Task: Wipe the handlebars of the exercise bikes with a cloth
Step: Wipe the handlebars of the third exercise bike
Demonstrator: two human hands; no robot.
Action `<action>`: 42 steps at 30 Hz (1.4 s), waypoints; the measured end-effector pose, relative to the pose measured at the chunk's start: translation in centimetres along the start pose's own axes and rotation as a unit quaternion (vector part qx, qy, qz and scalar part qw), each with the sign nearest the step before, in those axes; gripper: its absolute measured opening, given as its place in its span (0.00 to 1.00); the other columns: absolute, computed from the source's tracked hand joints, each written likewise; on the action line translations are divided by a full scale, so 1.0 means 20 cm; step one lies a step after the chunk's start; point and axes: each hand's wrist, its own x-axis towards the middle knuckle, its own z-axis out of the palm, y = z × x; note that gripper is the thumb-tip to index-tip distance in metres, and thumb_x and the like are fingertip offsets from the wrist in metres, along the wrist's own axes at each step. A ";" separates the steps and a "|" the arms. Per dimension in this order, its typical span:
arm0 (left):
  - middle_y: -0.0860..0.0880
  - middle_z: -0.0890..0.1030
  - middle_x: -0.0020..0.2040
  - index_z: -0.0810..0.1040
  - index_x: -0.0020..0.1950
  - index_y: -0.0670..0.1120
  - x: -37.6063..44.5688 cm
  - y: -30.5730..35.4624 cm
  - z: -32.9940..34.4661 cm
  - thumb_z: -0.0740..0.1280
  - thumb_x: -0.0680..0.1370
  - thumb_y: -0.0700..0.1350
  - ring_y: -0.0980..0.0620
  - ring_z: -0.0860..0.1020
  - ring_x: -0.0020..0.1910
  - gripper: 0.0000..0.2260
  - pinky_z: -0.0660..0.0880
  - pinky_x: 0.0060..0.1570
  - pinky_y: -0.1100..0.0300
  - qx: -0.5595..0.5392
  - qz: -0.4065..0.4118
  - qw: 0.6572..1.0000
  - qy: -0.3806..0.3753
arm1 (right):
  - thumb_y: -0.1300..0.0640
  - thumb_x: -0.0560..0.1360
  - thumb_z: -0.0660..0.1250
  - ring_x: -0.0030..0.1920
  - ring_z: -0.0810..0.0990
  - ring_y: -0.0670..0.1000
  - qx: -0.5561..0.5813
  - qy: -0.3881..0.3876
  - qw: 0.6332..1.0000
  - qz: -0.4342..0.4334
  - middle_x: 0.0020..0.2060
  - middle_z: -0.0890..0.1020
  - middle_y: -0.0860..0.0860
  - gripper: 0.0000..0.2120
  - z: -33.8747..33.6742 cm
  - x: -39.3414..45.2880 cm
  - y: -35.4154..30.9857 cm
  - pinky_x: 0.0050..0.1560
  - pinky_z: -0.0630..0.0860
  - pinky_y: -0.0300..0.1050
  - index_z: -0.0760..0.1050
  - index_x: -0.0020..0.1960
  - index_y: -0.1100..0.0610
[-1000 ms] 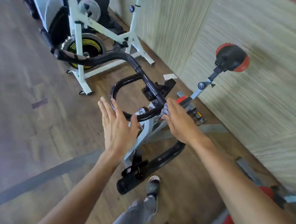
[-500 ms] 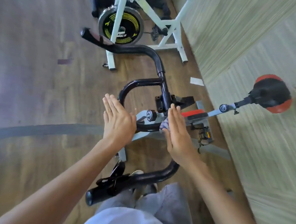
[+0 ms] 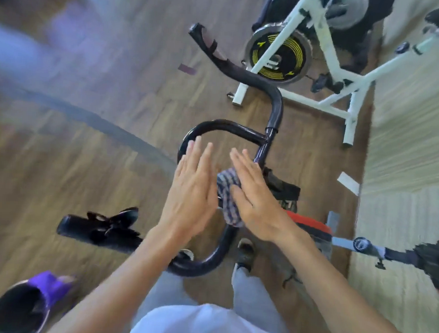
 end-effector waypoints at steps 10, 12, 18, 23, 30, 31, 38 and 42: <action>0.36 0.71 0.72 0.63 0.77 0.36 -0.05 0.31 0.44 0.53 0.83 0.56 0.37 0.70 0.71 0.29 0.63 0.74 0.44 0.216 -0.104 0.969 0.057 | 0.72 0.77 0.55 0.81 0.52 0.45 -0.140 -0.045 0.984 -0.105 0.81 0.60 0.48 0.33 -0.42 0.07 0.41 0.82 0.51 0.49 0.62 0.80 0.57; 0.38 0.74 0.69 0.64 0.77 0.37 -0.01 0.31 0.46 0.55 0.84 0.55 0.39 0.74 0.67 0.28 0.68 0.71 0.46 0.225 -0.089 0.968 0.068 | 0.72 0.76 0.57 0.82 0.47 0.49 -0.226 -0.082 0.957 -0.163 0.82 0.55 0.49 0.36 -0.41 0.13 0.44 0.82 0.50 0.56 0.57 0.82 0.58; 0.37 0.77 0.66 0.69 0.74 0.37 -0.11 0.30 0.46 0.62 0.83 0.49 0.39 0.76 0.64 0.23 0.70 0.69 0.44 0.241 -0.060 0.964 0.094 | 0.73 0.73 0.57 0.82 0.40 0.47 -0.236 -0.106 0.950 -0.175 0.83 0.50 0.49 0.40 -0.39 0.15 0.44 0.82 0.40 0.48 0.51 0.83 0.58; 0.33 0.69 0.75 0.70 0.72 0.35 -0.12 0.38 0.44 0.60 0.81 0.48 0.35 0.64 0.77 0.24 0.64 0.75 0.41 0.262 -0.095 0.956 0.088 | 0.76 0.74 0.59 0.81 0.40 0.42 -0.199 -0.116 0.954 -0.191 0.82 0.53 0.45 0.41 -0.40 0.18 0.47 0.77 0.34 0.40 0.54 0.83 0.56; 0.38 0.77 0.66 0.65 0.77 0.38 -0.01 0.33 0.52 0.60 0.84 0.56 0.40 0.79 0.61 0.28 0.75 0.63 0.49 0.286 -0.075 0.949 0.104 | 0.78 0.70 0.58 0.81 0.44 0.40 -0.163 -0.142 0.956 -0.199 0.82 0.57 0.44 0.43 -0.47 0.22 0.50 0.80 0.36 0.44 0.58 0.82 0.55; 0.38 0.77 0.67 0.66 0.77 0.38 -0.04 0.31 0.52 0.61 0.84 0.53 0.41 0.78 0.62 0.26 0.74 0.65 0.49 0.281 -0.058 0.951 0.113 | 0.78 0.71 0.57 0.81 0.45 0.40 -0.159 -0.139 0.957 -0.200 0.81 0.58 0.44 0.42 -0.48 0.22 0.50 0.81 0.37 0.47 0.59 0.82 0.55; 0.36 0.71 0.74 0.69 0.75 0.35 -0.17 0.23 0.50 0.62 0.84 0.46 0.37 0.67 0.75 0.22 0.66 0.74 0.44 0.258 -0.059 0.948 0.178 | 0.54 0.82 0.51 0.81 0.53 0.44 -0.160 -0.127 0.953 -0.223 0.79 0.66 0.50 0.26 -0.38 0.21 0.38 0.82 0.40 0.47 0.65 0.79 0.60; 0.34 0.62 0.78 0.63 0.78 0.35 -0.01 0.14 0.38 0.55 0.85 0.50 0.36 0.57 0.80 0.25 0.59 0.78 0.44 0.164 -0.187 0.942 0.226 | 0.53 0.87 0.49 0.82 0.39 0.46 -0.201 -0.127 0.950 -0.203 0.83 0.49 0.52 0.26 -0.29 0.22 0.37 0.80 0.36 0.44 0.54 0.82 0.62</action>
